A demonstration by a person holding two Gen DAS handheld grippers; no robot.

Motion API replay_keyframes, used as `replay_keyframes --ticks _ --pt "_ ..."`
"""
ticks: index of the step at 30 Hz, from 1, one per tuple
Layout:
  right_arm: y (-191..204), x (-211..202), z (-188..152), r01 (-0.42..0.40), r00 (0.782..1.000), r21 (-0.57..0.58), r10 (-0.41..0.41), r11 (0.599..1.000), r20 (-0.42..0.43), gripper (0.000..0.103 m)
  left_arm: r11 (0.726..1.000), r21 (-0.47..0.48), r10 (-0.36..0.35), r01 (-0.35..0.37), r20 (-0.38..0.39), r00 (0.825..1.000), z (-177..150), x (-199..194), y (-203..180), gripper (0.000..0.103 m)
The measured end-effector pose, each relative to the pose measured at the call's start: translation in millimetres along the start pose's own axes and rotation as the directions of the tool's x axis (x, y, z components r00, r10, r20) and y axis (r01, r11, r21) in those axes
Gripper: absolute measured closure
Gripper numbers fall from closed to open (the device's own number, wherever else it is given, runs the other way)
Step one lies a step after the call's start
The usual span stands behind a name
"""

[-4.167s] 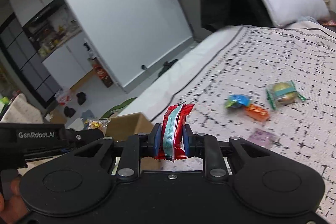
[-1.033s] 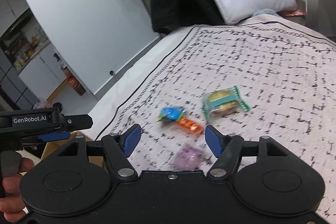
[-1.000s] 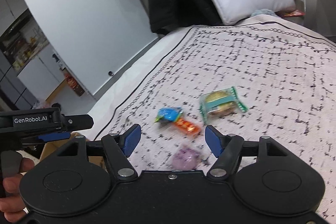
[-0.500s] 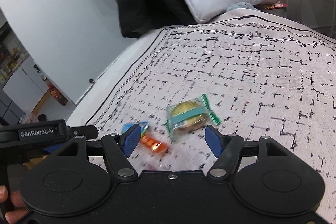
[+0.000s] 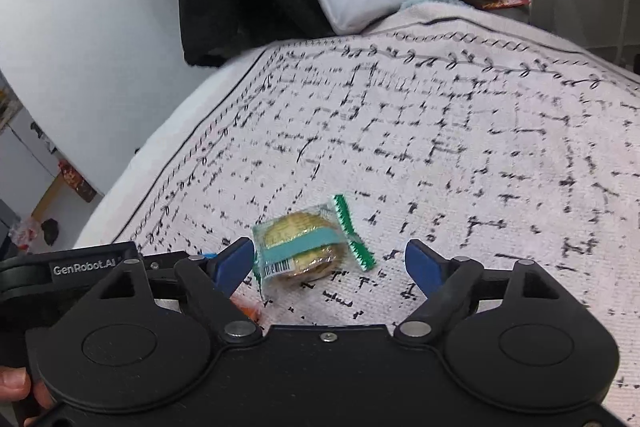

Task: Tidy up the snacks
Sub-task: 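Move both grippers back toward the blue-green wrapper and round biscuit pack, then grasp the blue-green wrapper with the left gripper while the right grasps the round biscuit pack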

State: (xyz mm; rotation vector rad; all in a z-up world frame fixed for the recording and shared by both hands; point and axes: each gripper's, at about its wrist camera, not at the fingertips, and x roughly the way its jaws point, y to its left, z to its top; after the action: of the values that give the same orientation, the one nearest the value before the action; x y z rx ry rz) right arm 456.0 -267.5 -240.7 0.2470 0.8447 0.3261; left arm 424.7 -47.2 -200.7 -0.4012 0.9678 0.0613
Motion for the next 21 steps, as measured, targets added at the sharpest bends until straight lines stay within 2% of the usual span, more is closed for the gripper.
replay_keyframes --ticks 6,11,13,14,15,16,18,19,21 --pt "9 15 -6 0.000 1.000 -0.046 -0.001 0.999 -0.024 0.021 1.000 -0.010 -0.002 0.002 -0.021 1.000 -1 20 8 0.033" --pt "18 24 -11 0.026 1.000 -0.091 -0.027 0.995 -0.015 0.021 1.000 0.021 -0.012 0.012 0.006 1.000 -5 25 6 0.034" --pt "21 26 -12 0.031 0.999 -0.104 -0.032 0.994 -0.008 0.020 0.999 0.029 -0.021 0.020 0.010 1.000 -5 26 5 0.038" --pt "23 26 -12 0.035 0.999 -0.109 -0.036 0.993 -0.003 0.020 0.999 0.026 -0.026 0.026 0.012 1.000 -5 26 5 0.043" --pt "23 27 -13 0.040 0.999 -0.114 -0.041 0.993 0.000 0.020 0.999 0.025 -0.037 0.037 0.011 0.999 -6 26 6 0.052" --pt "25 28 -13 0.048 0.999 -0.121 -0.048 0.991 0.002 0.020 0.999 0.025 -0.044 0.044 0.004 0.999 -6 26 6 0.055" --pt "27 29 -15 0.056 0.998 -0.133 -0.055 0.990 0.008 0.020 0.998 0.030 -0.049 0.049 0.003 0.999 -6 24 5 0.066" --pt "28 29 -16 0.058 0.998 -0.139 -0.057 0.989 0.009 0.020 0.998 0.029 -0.053 0.053 0.001 0.999 -6 24 6 0.067" --pt "30 31 -17 0.062 0.998 -0.153 -0.062 0.986 0.006 0.028 0.998 0.030 -0.053 0.053 0.006 0.999 -6 21 7 0.069"
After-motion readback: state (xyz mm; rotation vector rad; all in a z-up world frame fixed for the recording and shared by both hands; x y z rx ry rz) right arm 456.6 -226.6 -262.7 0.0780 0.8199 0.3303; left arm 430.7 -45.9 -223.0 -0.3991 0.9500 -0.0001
